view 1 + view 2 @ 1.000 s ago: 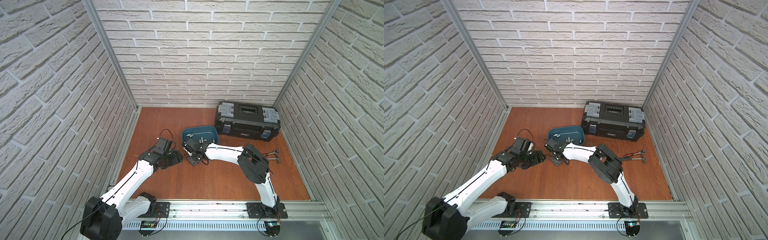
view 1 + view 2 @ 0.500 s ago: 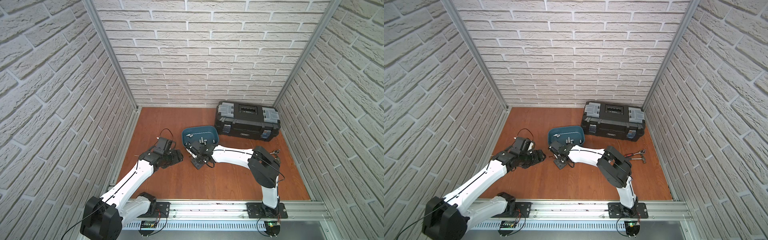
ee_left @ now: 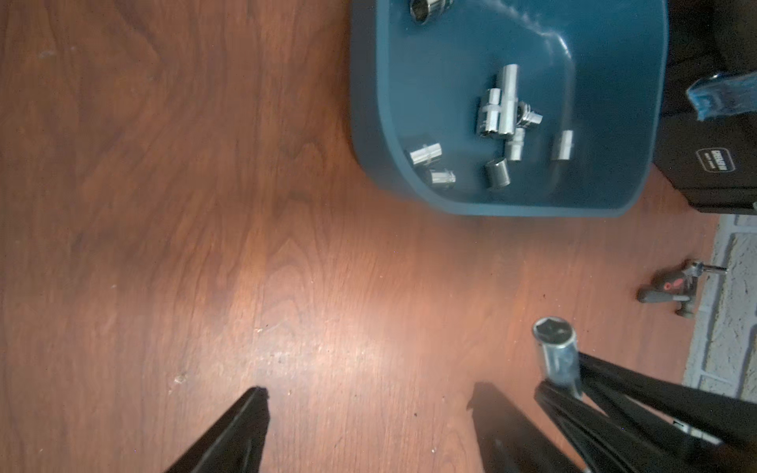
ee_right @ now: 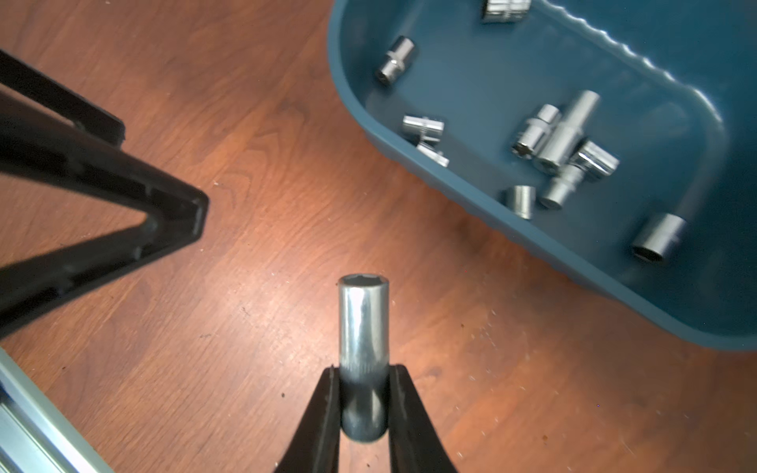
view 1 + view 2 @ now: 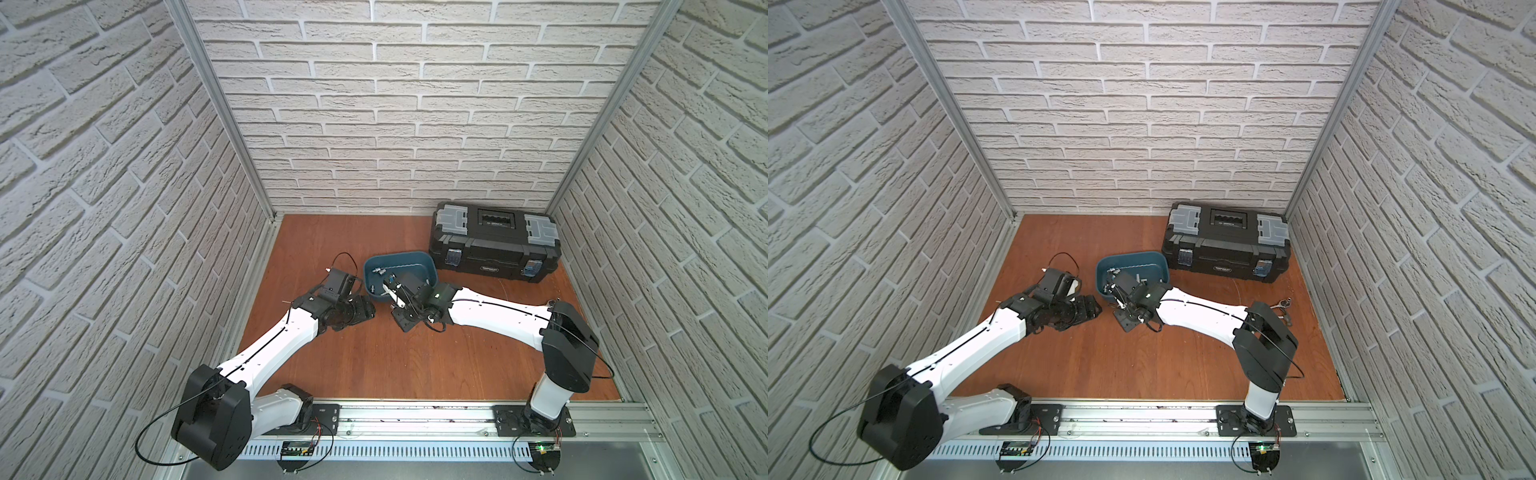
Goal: Put the socket on the desktop into the storage box
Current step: Place the socket head in the storage box.
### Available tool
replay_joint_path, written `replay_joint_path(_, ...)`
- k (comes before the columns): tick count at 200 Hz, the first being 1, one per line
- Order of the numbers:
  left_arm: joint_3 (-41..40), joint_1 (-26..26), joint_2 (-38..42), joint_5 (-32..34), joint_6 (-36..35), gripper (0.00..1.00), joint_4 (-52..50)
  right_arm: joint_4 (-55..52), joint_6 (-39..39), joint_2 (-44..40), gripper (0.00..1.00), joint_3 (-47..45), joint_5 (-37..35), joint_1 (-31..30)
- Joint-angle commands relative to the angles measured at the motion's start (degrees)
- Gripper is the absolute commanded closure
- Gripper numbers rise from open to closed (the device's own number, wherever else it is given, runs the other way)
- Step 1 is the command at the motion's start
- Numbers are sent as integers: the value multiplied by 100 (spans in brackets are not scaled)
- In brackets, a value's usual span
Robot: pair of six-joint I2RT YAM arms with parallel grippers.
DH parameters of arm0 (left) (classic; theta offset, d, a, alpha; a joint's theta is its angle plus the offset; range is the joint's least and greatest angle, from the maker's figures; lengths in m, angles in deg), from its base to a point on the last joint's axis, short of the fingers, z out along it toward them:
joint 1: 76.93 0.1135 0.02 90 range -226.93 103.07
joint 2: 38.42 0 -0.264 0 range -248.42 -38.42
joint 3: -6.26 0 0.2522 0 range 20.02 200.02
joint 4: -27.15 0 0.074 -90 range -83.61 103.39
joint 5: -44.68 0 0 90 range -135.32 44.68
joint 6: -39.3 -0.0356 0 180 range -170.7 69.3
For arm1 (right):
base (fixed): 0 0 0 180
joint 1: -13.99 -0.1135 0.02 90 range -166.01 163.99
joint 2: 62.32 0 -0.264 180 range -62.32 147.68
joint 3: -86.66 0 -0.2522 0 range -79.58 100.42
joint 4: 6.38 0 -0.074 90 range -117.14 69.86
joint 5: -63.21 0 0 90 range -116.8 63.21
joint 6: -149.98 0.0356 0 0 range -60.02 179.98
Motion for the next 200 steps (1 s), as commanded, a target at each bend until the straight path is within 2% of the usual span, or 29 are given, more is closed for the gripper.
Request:
replay_joint_path(1, 269, -32, -104, -37, -54, 17, 256, -143, 102, -302, 96, 279, -39, 168)
replay_joint_path(101, 841, 15, -526, -80, -170, 17, 409, -729, 441, 372, 96, 1296, -155, 843)
replay_joint_path(200, 698, 350, -729, -477, -266, 17, 1119, -1222, 843, 1615, 96, 2278, -369, 1367)
